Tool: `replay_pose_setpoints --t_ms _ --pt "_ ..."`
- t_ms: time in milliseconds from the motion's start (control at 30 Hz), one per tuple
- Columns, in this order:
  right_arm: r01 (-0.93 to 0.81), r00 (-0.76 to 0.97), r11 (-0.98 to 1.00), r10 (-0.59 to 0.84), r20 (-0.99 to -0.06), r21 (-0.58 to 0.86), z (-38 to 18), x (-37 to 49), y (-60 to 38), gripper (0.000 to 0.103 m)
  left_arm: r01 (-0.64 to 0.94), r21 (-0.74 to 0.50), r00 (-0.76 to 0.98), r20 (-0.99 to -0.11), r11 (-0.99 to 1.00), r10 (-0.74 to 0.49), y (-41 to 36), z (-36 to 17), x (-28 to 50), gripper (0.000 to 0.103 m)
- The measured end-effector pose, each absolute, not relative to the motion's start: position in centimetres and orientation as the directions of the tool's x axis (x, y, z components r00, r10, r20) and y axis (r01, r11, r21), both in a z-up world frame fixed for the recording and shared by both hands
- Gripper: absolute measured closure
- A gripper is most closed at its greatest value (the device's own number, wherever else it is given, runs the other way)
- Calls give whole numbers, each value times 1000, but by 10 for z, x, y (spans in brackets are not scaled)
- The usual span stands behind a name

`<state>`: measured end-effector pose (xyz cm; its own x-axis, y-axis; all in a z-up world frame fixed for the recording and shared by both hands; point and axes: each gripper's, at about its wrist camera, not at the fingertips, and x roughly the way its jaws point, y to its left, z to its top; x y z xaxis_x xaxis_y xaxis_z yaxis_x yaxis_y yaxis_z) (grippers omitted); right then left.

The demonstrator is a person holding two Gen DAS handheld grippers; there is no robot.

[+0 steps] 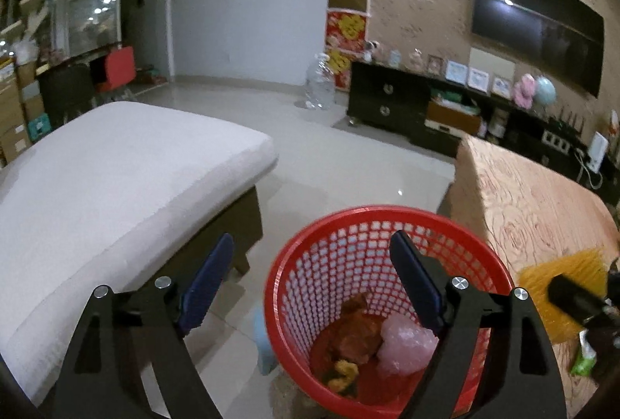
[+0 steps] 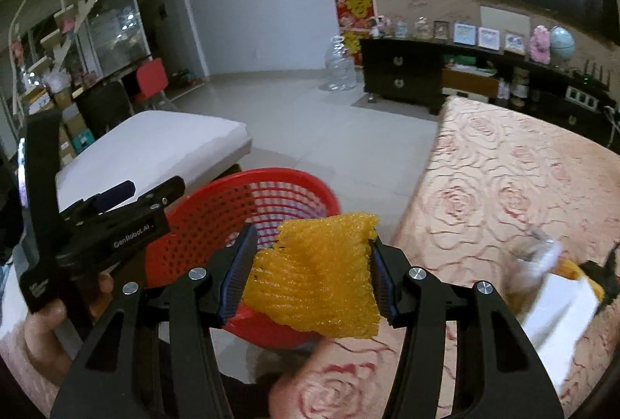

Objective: Collect trash
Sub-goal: 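Drop the orange foam net into the wastebasket with the right gripper, then move the right gripper back toward the table items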

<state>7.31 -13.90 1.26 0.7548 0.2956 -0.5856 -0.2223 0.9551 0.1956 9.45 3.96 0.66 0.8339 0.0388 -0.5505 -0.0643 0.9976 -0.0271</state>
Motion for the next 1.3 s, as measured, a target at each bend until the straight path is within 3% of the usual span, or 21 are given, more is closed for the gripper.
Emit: replay_pose_setpoints --t_ms 300,400,467,633,1300 --pt "-275 679 925 380 -628 262 -2 103 -106 50 -162 -99 837 -542 982 83 69 11 94 23" --pt "-283 669 919 394 -630 274 -5 105 -100 42 -167 -113 836 -542 979 80 74 11 93 23" --pt "-287 672 917 400 -623 278 -5 103 -98 31 -167 -113 837 -541 979 80 75 11 92 23" --pt "-279 678 918 396 -619 281 -6 101 -101 24 -169 -114 838 -539 979 81 75 11 92 23" --pt "-150 768 970 237 -595 192 4 46 -170 24 -106 -66 854 -518 992 56 55 14 88 23"
